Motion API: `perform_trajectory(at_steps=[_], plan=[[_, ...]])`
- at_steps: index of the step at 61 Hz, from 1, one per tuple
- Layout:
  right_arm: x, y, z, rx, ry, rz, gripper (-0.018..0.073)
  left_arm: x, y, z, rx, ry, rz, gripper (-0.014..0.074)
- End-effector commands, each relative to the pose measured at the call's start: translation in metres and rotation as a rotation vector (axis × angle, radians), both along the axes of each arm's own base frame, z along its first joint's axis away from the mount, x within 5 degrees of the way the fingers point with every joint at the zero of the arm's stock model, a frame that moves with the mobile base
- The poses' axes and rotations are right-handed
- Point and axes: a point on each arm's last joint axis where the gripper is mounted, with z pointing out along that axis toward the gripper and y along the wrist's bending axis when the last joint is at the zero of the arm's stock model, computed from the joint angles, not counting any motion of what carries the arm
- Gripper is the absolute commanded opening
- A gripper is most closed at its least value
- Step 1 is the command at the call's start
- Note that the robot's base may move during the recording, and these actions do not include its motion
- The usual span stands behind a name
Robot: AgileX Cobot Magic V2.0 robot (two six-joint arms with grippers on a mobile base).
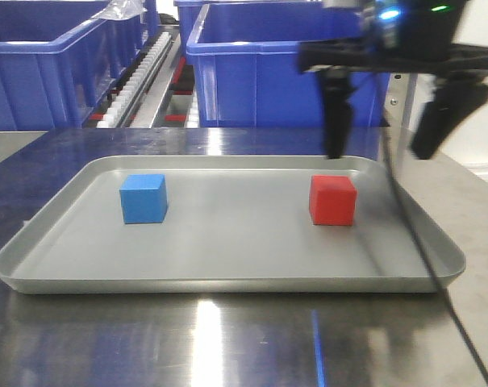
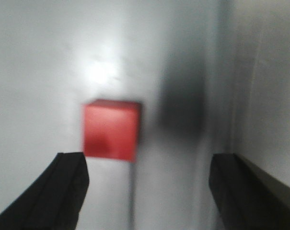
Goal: Sort and place red and blue blocks on shelf
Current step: 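Lower the right gripper around the red cube and close it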
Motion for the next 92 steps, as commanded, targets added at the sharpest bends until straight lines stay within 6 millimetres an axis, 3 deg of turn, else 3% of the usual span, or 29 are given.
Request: perform_trajectory(at_steps=[1, 24, 69, 74, 84, 92], plan=[[0.008, 0.007, 0.018, 0.021, -0.065, 0.01, 0.0624, -0.001, 0.0, 0.0, -0.012, -0.069, 0.004, 0.0124], [0.017, 0.022, -0.011, 0.042, 0.007, 0.006, 0.0624, -0.001, 0.0, 0.0, -0.012, -0.069, 0.004, 0.0124], [0.019, 0.025, -0.015, 0.048, 0.001, -0.016, 0.0615, -0.001, 0.0, 0.0, -0.012, -0.069, 0.004, 0.0124], [0.019, 0.025, -0.015, 0.046, 0.005, -0.015, 0.054, -0.001, 0.0, 0.0, -0.012, -0.069, 0.004, 0.0124], [0.018, 0.025, -0.015, 0.04, 0.015, -0.015, 0.0193, -0.001, 0.0, 0.0, -0.012, -0.069, 0.004, 0.0124], [0.018, 0.025, -0.011, 0.046, 0.005, -0.015, 0.0099, -0.001, 0.0, 0.0, -0.012, -0.069, 0.004, 0.0124]])
